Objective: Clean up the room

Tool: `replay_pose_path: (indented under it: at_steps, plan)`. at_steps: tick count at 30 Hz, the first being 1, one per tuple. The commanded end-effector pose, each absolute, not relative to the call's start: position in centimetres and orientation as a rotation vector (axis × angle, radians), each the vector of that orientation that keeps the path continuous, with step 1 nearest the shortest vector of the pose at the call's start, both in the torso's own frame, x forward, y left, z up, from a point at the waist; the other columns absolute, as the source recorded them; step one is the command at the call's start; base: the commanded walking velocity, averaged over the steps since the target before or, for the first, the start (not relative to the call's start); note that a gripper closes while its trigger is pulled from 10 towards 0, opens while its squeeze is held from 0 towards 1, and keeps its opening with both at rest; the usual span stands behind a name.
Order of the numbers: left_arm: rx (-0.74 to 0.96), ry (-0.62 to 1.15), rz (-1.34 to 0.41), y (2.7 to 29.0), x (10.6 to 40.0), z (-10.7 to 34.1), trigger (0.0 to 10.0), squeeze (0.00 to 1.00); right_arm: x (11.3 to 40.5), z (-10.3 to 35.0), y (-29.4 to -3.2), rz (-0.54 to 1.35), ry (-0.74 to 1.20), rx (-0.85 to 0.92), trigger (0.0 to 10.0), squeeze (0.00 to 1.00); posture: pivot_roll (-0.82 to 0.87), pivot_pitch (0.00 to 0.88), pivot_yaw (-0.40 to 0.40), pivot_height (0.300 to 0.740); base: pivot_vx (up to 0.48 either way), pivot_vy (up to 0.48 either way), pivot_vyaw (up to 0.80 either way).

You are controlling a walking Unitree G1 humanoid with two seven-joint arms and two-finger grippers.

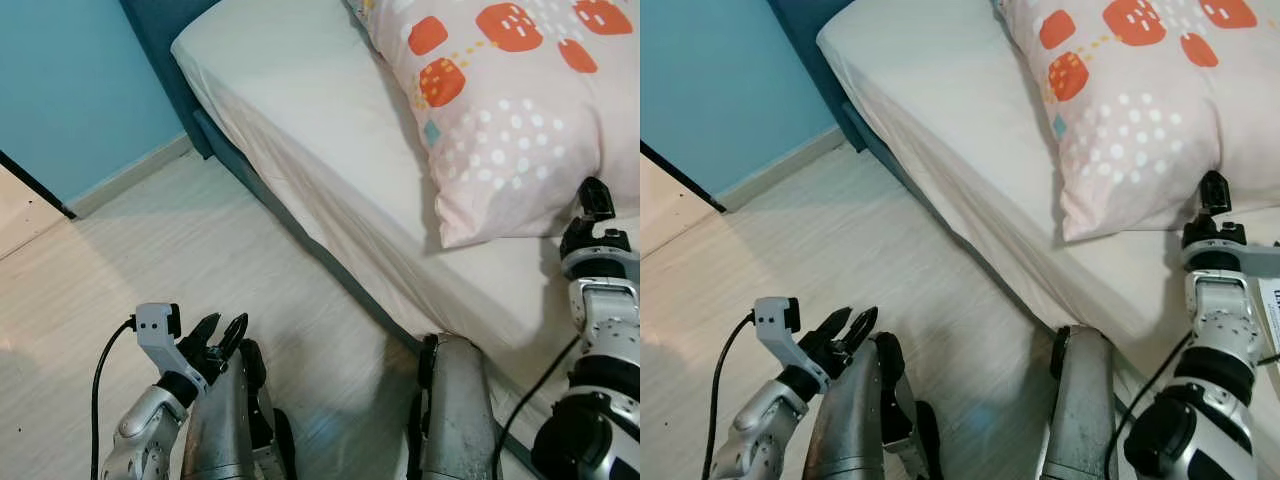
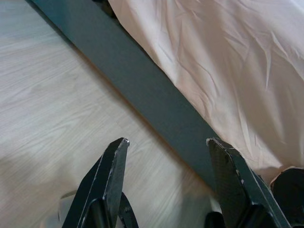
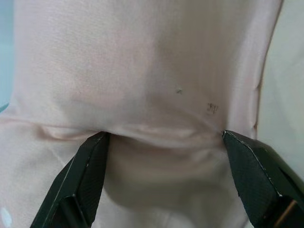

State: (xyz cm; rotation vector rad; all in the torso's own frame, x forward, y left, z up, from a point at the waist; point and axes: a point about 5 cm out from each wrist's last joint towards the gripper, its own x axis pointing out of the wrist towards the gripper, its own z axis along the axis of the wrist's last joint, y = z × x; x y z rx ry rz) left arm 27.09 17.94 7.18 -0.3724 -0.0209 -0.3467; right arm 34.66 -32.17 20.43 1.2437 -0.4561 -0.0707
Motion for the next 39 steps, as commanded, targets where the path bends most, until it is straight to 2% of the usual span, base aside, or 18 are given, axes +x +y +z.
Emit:
replay_pose_path:
  at_steps: [1,5,9,13,14,15,16,24,35,39]
  plan:
    - [-0.379,0.017,-0.331,18.3,26.0,6.1,10.0,0.00,35.6,20.0,-30.8,-0.036,-0.408,1.301,10.0,0.00,0.10,0.443,0.123,0.452,0.000,0.000,0.00]
    - [-0.370,0.019,-0.335,18.5,25.8,6.1,10.0,0.00,36.5,21.2,-29.4,0.028,-0.410,1.309,10.0,0.00,0.11,0.447,0.130,0.452,0.000,0.000,0.00]
    - [-0.354,0.016,-0.338,18.8,26.0,6.2,10.0,0.00,38.0,24.1,-27.4,0.171,-0.458,1.269,10.0,0.00,0.12,0.445,0.130,0.452,0.000,0.000,0.00]
    - [-0.354,0.016,-0.335,18.9,26.1,6.3,10.0,0.00,38.4,25.3,-26.8,0.208,-0.479,1.237,10.0,0.00,0.12,0.444,0.130,0.452,0.000,0.000,0.00]
    - [-0.353,0.016,-0.333,19.0,26.1,6.3,10.0,0.00,38.6,26.0,-26.7,0.219,-0.494,1.222,7.8,0.00,0.12,0.444,0.130,0.452,0.000,0.000,0.00]
    - [-0.353,0.016,-0.333,19.0,26.1,6.3,10.0,0.00,38.6,26.0,-26.7,0.219,-0.494,1.222,7.8,0.00,0.12,0.444,0.130,0.452,0.000,0.000,0.00]
    - [-0.353,0.017,-0.333,19.0,26.0,6.3,10.0,0.00,38.7,26.7,-26.6,0.228,-0.515,1.206,0.0,0.00,0.12,0.441,0.127,0.452,0.000,0.000,0.00]
    - [-0.353,0.021,-0.332,18.9,25.9,6.0,10.0,0.00,38.1,29.1,-27.7,0.269,-0.653,1.163,0.0,0.00,0.11,0.434,0.124,0.452,0.000,0.000,0.00]
    - [-0.357,0.018,-0.332,18.8,26.4,6.1,10.0,0.00,37.9,30.1,-28.1,0.294,-0.697,1.118,0.0,0.00,0.10,0.418,0.116,0.452,0.000,0.000,0.00]
    - [-0.362,0.022,-0.325,18.5,26.9,5.8,10.0,0.00,38.0,29.8,-27.6,0.306,-0.662,1.029,0.0,0.00,0.09,0.391,0.099,0.452,0.000,0.000,0.00]
